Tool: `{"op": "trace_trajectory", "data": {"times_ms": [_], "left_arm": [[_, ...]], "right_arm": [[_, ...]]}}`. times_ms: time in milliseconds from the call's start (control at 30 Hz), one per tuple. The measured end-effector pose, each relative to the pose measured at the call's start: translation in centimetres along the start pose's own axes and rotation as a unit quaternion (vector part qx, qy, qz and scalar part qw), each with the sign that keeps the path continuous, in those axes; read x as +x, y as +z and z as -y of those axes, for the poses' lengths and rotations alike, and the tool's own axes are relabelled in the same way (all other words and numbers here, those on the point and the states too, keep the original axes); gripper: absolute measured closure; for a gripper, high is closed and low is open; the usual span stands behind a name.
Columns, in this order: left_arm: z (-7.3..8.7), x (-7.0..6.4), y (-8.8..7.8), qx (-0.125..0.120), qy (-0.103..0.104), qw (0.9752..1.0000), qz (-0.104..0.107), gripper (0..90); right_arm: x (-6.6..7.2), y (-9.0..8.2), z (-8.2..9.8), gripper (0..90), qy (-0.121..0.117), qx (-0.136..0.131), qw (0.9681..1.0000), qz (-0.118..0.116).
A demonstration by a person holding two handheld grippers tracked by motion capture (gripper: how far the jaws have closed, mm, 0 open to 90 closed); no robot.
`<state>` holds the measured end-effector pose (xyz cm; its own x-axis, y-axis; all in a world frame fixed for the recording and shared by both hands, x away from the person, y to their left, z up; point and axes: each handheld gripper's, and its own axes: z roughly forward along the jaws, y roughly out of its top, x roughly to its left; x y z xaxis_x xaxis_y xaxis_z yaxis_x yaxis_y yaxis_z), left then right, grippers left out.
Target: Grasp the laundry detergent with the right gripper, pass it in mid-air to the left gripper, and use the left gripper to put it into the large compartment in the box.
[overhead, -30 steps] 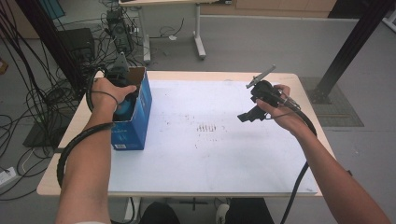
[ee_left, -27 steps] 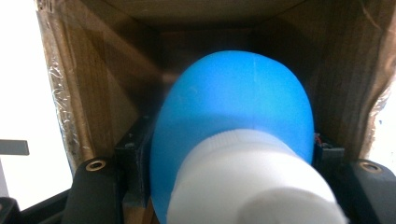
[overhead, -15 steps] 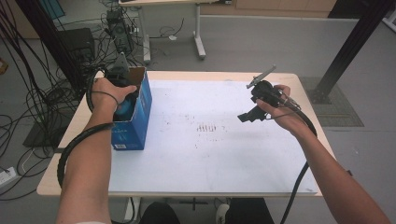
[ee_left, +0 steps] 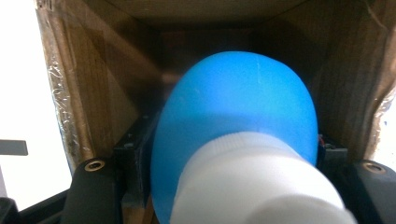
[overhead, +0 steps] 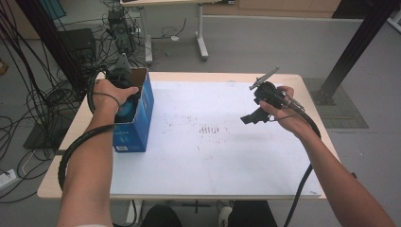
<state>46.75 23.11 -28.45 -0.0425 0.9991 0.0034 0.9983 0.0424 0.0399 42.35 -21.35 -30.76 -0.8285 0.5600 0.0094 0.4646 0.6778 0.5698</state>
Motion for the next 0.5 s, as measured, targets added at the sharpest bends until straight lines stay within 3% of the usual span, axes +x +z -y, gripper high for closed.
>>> {"op": "trace_trajectory", "data": {"times_ms": [233, 500], "left_arm": [[0.0, 0.1, -0.1, 0.000, 0.000, 1.0000, -0.008, 30.5], [0.1, -0.4, -1.2, 0.001, 0.012, 0.9994, -0.031, 29.0]], "right_arm": [[-0.1, -0.1, 0.1, 0.7, 0.001, 0.000, 1.0000, 0.001], [0.0, -0.2, 0.2, 0.7, 0.000, 0.000, 1.0000, 0.000]]}}
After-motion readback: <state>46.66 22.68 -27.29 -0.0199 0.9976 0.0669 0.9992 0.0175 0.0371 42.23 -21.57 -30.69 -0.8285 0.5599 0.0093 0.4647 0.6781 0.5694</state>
